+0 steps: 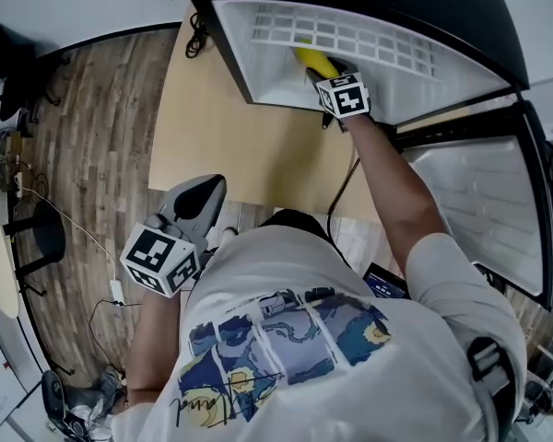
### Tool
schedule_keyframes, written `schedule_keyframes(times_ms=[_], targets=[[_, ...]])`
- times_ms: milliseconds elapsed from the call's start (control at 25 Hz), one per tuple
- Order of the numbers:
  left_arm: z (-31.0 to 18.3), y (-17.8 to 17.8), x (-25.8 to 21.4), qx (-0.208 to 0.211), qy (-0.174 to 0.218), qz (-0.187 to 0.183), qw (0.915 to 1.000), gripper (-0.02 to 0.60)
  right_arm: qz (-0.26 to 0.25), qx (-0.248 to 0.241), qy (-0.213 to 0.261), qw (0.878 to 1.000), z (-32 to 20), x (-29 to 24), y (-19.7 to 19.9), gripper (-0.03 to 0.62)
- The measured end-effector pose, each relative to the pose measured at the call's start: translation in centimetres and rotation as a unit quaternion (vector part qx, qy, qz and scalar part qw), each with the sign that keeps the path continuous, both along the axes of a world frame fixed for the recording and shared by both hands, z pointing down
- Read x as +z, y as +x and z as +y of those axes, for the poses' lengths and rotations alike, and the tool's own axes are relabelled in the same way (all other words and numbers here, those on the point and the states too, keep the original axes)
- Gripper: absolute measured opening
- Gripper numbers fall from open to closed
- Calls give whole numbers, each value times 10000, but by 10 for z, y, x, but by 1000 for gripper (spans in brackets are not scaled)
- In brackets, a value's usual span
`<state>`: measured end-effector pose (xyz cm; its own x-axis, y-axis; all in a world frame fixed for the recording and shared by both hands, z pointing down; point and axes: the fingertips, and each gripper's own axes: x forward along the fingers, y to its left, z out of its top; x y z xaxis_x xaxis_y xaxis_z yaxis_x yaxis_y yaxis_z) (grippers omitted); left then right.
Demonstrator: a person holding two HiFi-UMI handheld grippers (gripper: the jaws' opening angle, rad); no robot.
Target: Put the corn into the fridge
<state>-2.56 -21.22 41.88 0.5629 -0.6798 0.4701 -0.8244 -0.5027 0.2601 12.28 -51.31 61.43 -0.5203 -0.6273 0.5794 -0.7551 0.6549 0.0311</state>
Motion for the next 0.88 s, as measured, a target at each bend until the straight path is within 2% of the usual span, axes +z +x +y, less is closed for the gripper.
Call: schedule_keyframes(times_ms=[400,880], targets=[[-4,-3,2,-16,-29,34,10000,9,480,-126,-52,9988,0,14,-2,239],[1,-8,3,47,-41,124,9999,9,398,-17,-54,9992,6,13,-1,252]])
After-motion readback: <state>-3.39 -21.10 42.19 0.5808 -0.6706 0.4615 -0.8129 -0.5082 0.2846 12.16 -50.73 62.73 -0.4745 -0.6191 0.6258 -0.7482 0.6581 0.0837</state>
